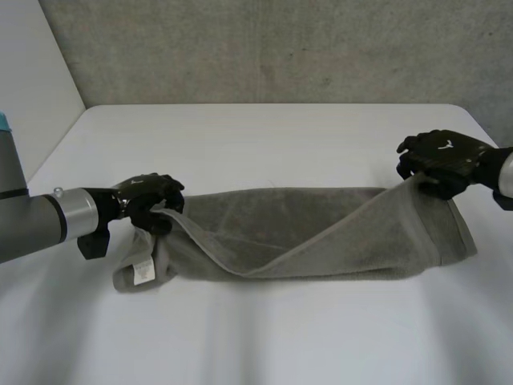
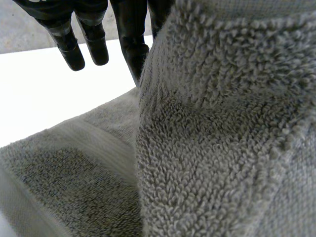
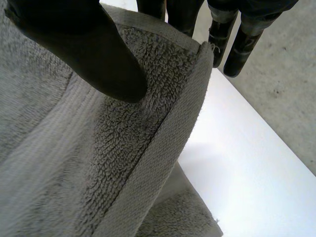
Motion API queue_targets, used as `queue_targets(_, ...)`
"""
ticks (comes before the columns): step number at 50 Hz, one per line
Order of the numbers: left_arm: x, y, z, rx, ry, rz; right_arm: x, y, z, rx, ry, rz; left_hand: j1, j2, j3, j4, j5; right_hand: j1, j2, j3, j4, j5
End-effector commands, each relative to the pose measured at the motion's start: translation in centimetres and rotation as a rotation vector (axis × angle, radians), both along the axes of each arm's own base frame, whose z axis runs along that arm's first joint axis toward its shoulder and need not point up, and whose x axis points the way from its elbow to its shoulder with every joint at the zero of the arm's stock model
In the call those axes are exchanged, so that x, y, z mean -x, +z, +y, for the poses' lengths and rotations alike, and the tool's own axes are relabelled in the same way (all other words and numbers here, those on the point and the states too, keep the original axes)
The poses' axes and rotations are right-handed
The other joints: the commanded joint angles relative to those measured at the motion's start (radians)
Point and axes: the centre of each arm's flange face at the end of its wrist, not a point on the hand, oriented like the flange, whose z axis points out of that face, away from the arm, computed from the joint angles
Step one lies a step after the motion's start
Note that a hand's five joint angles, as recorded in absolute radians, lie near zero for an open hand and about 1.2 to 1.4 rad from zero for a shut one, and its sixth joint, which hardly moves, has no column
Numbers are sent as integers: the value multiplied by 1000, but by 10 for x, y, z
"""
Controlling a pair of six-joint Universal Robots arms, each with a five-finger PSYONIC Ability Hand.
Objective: Fold the towel.
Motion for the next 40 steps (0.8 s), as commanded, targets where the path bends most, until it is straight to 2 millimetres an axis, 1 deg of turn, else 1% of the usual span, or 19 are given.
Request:
queue_targets(1,-1,-17,-19,0,21,-18,-9,-17,-16,30,-59,3,-19,-19,-42,-56,-27,93,109,-50,-78,71)
queue_targets(3,-1,-18,-23,5,27,-22,-11,-23,-26,63,-112,-12,-19,-19,-42,-56,-27,93,109,-50,-78,71)
queue_targets(4,-1,-20,-25,5,30,-23,-11,-23,-26,64,-112,-12,-16,-16,-42,-56,-24,93,109,-50,-78,71)
queue_targets(6,-1,-22,-28,10,30,-23,-14,-31,-32,84,-152,-21,-19,-19,-42,-56,-27,93,109,-50,-78,71)
queue_targets(9,0,-26,-33,31,32,-24,-19,-35,-35,110,-174,-25,-19,-19,-42,-56,-27,93,109,-50,-78,71)
queue_targets(12,0,-27,-40,76,34,-20,-19,-36,-37,130,-194,-24,-16,-16,-42,-56,-24,93,109,-50,-78,71)
queue_targets(14,0,-28,-43,98,38,-18,-16,-36,-45,173,-244,-31,-19,-19,-42,-56,-27,93,109,-50,-78,71)
queue_targets(15,1,-28,-46,117,40,-18,-16,-36,-45,174,-244,-31,-19,-19,-42,-56,-27,93,109,-50,-78,71)
queue_targets(17,2,-29,-47,131,40,-17,-15,-41,-49,178,-264,-43,-19,-19,-42,-56,-27,93,109,-50,-78,71)
queue_targets(22,4,-29,-50,157,34,-13,-16,-50,-50,165,-262,-35,-22,-22,-42,-56,-30,93,109,-50,-78,71)
queue_targets(25,7,-28,-51,184,27,-11,-18,-52,-52,174,-265,-40,-49,-48,-42,-56,-56,93,109,-50,-78,71)
queue_targets(27,8,-29,-54,214,25,-7,-20,-53,-54,188,-262,-42,-186,-185,-42,-56,-193,93,109,-50,-78,71)
queue_targets(30,8,-30,-56,227,27,-7,-21,-55,-57,216,-264,-45,-219,-218,-42,-56,-226,93,109,-50,-78,71)
queue_targets(31,8,-33,-57,230,28,-7,-21,-55,-57,216,-264,-45,-222,-221,-42,-56,-229,93,109,-50,-78,71)
queue_targets(33,8,-39,-59,227,30,-8,-21,-61,-58,207,-265,-45,-225,-224,-42,-56,-232,93,109,-50,-78,71)
queue_targets(40,9,-52,-59,208,26,-10,-22,-70,-60,203,-258,-40,-231,-230,-42,-56,-238,93,109,-50,-78,71)
